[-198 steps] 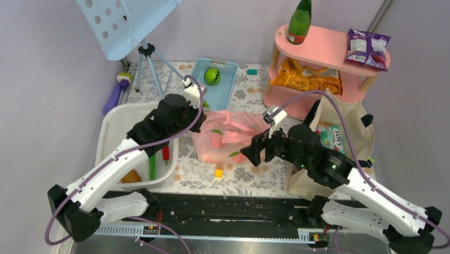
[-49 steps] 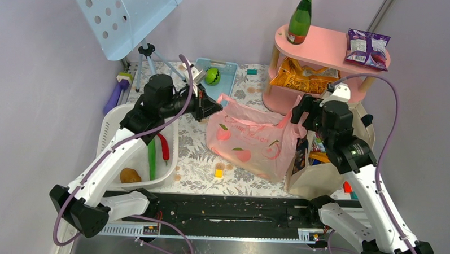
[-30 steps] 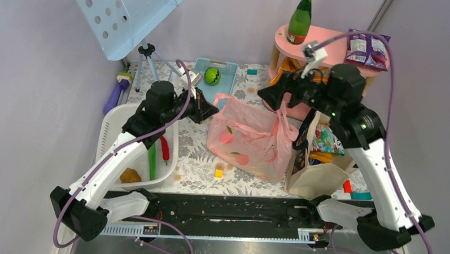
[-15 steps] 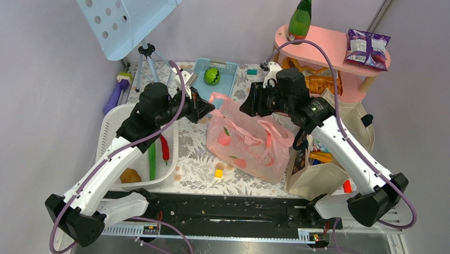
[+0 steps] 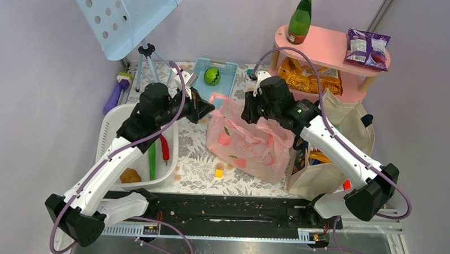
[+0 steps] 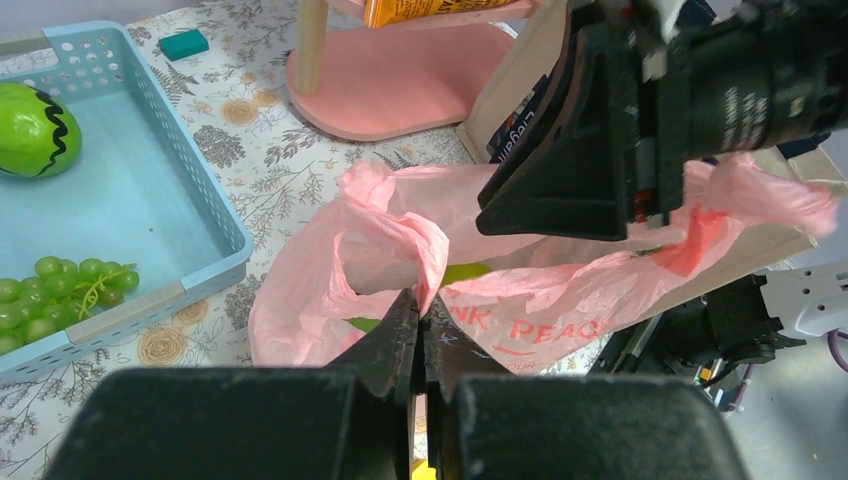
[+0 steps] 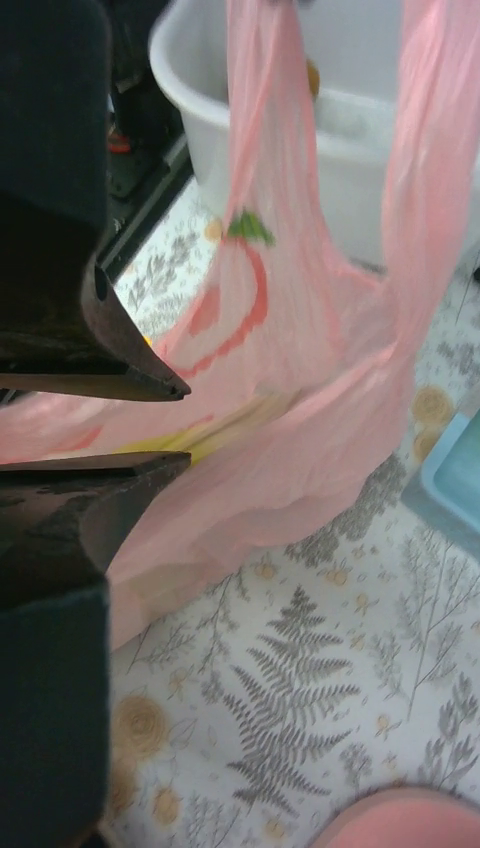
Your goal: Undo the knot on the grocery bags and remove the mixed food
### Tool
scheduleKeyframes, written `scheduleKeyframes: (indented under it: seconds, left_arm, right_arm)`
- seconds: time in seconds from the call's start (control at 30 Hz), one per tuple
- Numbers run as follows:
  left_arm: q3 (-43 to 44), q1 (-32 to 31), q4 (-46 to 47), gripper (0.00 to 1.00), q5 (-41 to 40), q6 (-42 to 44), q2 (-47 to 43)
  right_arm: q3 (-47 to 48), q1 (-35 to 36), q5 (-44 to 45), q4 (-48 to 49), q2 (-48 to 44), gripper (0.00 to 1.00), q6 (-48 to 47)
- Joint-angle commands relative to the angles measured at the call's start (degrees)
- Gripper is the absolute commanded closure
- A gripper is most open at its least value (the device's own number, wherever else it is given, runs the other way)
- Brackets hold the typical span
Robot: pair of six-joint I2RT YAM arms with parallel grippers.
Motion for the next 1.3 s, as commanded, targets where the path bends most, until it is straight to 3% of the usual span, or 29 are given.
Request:
scheduleKeyframes:
  seconds: [0.0,0.1,0.23,0.3,0.43,0.63,0.77,0.9,1.03,1.17,1.27]
  left_arm:
    - [-0.5,0.3,3.1,1.00,-2.1,1.3,-2.4]
    - [-0.9,0.3,2.8,1.00,-5.9,2.5,-4.1]
    - [-1.7,0.4,2.3,1.00,-16.3,4.4,-7.6]
    - [-1.6,0.9,1.5,1.00,-21.5,4.8,-8.4]
    - [-0.2,3.8,-1.1,1.00,-30.5,4.2,-8.0]
    - [0.6,7.7,-2.2,1.00,-28.8,2.4,-7.1]
    - [-0.3,7.8,-0.3,1.00,-23.3,2.8,-8.0]
    - [-1.1,7.8,1.5,1.00,-16.9,3.8,-8.7]
    - [-1.6,7.8,2.5,1.00,-13.4,4.5,-9.1]
    - [-2.2,7.8,3.6,1.00,-10.2,4.6,-9.3]
    - [-2.8,7.8,4.5,1.00,-8.9,4.4,-9.6]
  right_arm:
    - [-6.5,1.0,11.5,3.4,-0.4,0.67,-2.4]
    - [-11.2,0.9,16.4,3.9,-1.6,0.58,-0.4]
    - [-12.6,1.0,22.2,-6.1,-3.8,0.27,4.1]
    - [-13.0,0.9,26.0,-11.4,-5.7,0.17,6.1]
    - [-11.8,0.9,30.7,-20.4,-8.2,0.10,9.5]
    - [-10.1,0.9,32.7,-27.3,-10.2,0.02,11.6]
    - [-10.5,0.9,29.1,-24.4,-11.1,0.01,9.3]
    - [-11.1,0.9,18.2,-16.0,-13.0,0.01,6.0]
    - [-9.7,1.0,10.6,-7.8,-14.2,0.12,4.9]
    - [-6.3,1.0,9.5,-3.0,-10.9,0.29,3.8]
    - [-4.4,0.9,6.9,1.7,-7.6,0.35,3.1]
